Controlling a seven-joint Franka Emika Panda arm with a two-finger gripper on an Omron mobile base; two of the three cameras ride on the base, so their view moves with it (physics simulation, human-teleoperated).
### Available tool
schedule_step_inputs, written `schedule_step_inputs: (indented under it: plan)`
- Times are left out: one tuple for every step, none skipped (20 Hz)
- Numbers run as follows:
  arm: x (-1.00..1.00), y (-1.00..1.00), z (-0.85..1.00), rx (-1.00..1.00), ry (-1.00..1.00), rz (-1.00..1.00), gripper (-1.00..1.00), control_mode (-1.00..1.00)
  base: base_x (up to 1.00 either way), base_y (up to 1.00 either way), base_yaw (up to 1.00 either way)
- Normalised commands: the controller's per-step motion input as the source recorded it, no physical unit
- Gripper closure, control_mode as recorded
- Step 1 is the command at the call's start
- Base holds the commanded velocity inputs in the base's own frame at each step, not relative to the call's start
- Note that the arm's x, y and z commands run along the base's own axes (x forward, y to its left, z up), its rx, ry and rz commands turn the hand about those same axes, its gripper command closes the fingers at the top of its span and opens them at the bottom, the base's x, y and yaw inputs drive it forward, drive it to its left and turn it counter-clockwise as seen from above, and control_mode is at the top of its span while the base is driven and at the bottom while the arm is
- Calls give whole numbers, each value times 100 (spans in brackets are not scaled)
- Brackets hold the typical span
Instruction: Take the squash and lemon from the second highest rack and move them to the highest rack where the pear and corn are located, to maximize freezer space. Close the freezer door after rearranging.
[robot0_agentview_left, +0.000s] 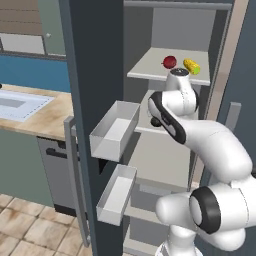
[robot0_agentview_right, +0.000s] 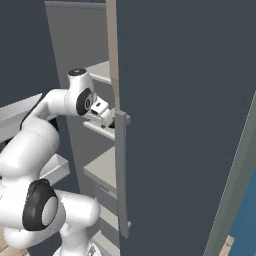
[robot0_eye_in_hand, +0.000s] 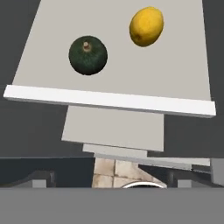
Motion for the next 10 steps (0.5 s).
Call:
schedule_step_inputs:
  plan:
    - [52,-13,-31,5,0,0,-100,-100,0,0,0]
    - [51,-16,-27,6,0,0,-100,-100,0,0,0]
    - [54,-12,-23,6,0,0,-100,-100,0,0,0]
    - [54,-7,-24,0,0,0,-100,-100,0,0,0]
    - [52,0,-18,0,0,0,-100,-100,0,0,0]
    - [52,0,-18,0,0,0,-100,-100,0,0,0]
    - [55,0,-16,0,0,0,-100,-100,0,0,0]
    - [54,0,-21,0,0,0,-100,-100,0,0,0]
    - [54,-1,-21,0,0,0,-100,-100,0,0,0]
    - [52,0,-28,0,0,0,-100,-100,0,0,0]
